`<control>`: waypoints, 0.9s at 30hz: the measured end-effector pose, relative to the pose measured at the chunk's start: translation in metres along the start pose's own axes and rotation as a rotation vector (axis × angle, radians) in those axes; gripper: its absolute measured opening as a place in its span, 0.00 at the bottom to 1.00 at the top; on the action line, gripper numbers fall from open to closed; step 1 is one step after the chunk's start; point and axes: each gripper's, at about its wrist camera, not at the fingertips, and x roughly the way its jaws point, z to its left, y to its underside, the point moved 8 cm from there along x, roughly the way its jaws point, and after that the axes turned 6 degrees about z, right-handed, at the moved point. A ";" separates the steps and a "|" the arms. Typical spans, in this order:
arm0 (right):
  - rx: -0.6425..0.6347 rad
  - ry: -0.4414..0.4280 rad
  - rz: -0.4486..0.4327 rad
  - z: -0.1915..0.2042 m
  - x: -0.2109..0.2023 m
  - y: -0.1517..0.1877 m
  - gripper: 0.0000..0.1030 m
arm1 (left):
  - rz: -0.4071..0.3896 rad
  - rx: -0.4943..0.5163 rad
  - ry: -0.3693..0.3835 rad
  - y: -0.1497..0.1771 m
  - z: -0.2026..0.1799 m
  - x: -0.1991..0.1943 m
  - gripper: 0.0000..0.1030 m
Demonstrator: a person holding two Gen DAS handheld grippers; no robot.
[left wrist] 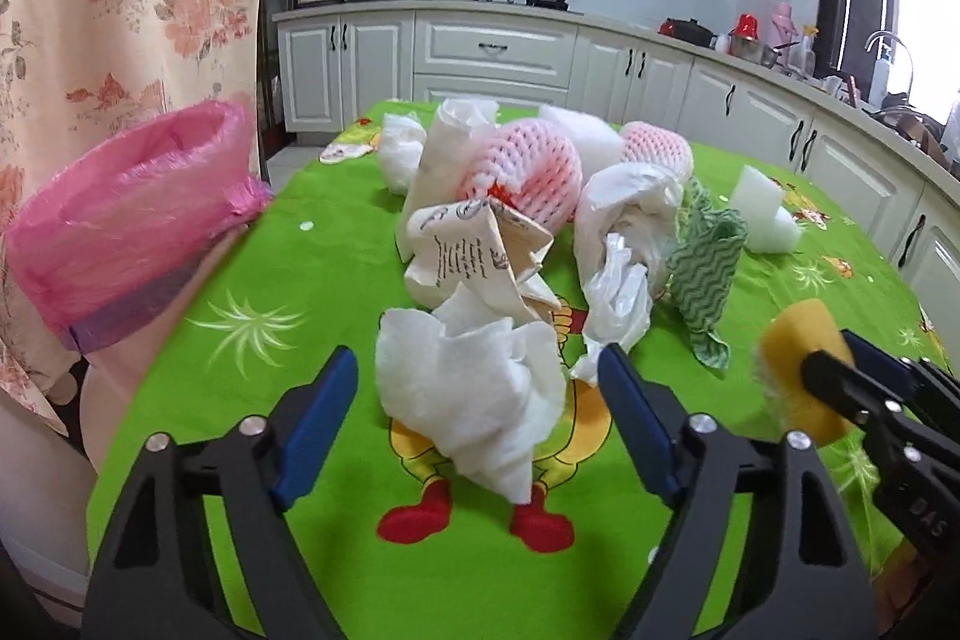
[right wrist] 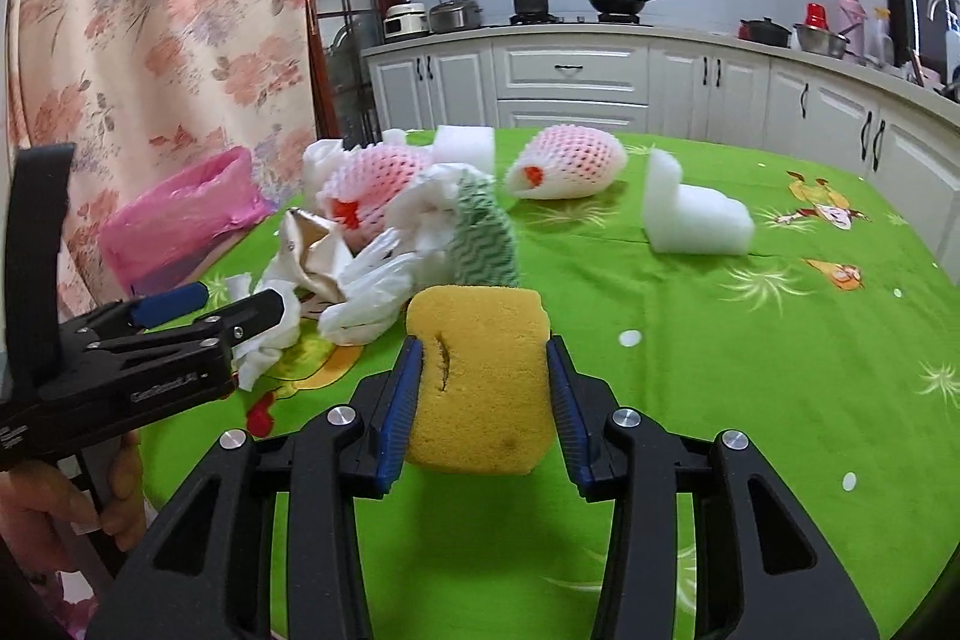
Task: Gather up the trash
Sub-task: 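Grasp the crumpled white tissue with the left tool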
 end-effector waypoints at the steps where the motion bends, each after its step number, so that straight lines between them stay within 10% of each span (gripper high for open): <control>1: 0.003 0.000 0.000 -0.001 0.000 0.000 0.39 | 0.007 0.000 -0.007 0.000 -0.001 0.003 0.72; 12: 0.014 -0.002 0.002 -0.005 0.002 0.001 0.39 | 0.057 0.021 -0.042 0.011 -0.003 0.024 0.31; 27: -0.020 0.009 0.014 0.004 0.003 0.003 0.39 | -0.098 0.095 -0.020 0.020 -0.007 -0.027 0.27</control>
